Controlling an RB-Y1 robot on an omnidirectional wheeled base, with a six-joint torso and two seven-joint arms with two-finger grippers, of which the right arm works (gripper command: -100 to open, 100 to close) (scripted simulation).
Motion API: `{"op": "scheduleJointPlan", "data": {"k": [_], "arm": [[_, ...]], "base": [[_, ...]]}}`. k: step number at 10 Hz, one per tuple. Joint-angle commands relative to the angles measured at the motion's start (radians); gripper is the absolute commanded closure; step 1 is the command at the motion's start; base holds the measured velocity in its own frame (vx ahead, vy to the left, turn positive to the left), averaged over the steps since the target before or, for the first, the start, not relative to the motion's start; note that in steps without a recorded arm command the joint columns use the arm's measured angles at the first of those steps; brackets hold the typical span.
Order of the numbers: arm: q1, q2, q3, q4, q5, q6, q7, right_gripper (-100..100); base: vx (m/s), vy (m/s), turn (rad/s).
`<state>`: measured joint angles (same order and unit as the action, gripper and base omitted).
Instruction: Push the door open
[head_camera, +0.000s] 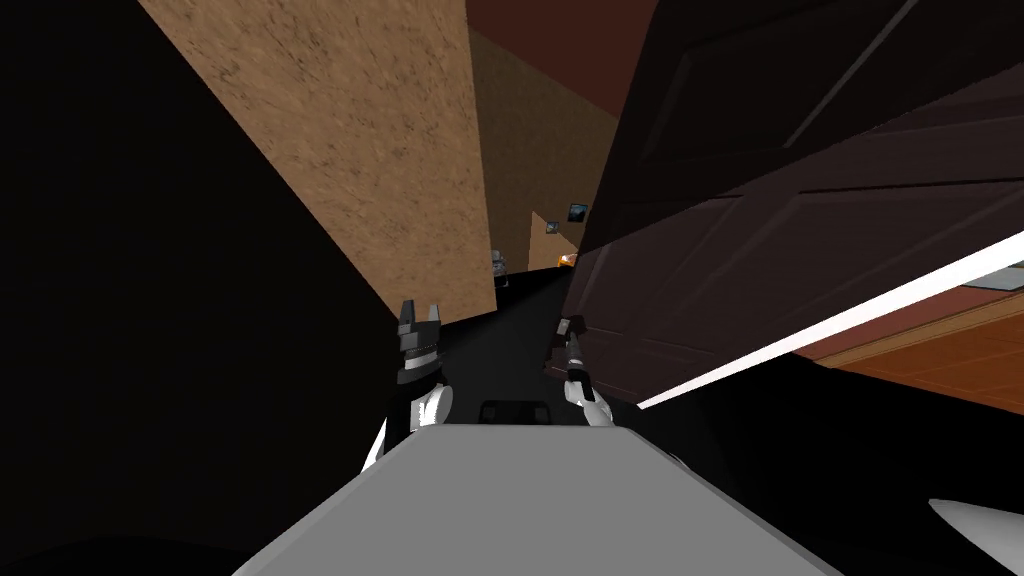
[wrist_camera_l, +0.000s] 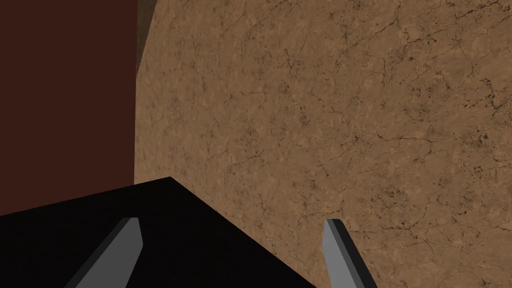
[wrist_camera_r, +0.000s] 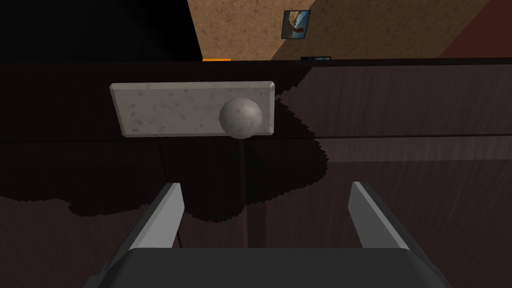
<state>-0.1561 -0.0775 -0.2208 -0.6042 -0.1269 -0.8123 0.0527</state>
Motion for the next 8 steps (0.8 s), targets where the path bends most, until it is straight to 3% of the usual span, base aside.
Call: {"op": "scheduleJointPlan", "data": {"k": [1, 5, 6, 7, 8], "arm": [[0.006, -0.001, -0.002, -0.003, -0.001, -0.008, 0.001, -100], [0.014, 0.006, -0.009, 0.003, -0.004, -0.03, 0.003, -100], [0.012, 0.005, -0.008, 0.005, -0.004, -0.028, 0.003, -100], [0.012, 0.005, -0.008, 0.005, -0.004, -0.028, 0.003, 100], [0.012, 0.005, -0.008, 0.005, -0.004, -0.028, 0.003, 100]], "base": [[0.248, -0.089, 0.04], [0.229, -0.054, 0.03], [0.083, -0.023, -0.002], [-0.017, 0.008, 0.005], [-0.03, 0.008, 0.004]]}}
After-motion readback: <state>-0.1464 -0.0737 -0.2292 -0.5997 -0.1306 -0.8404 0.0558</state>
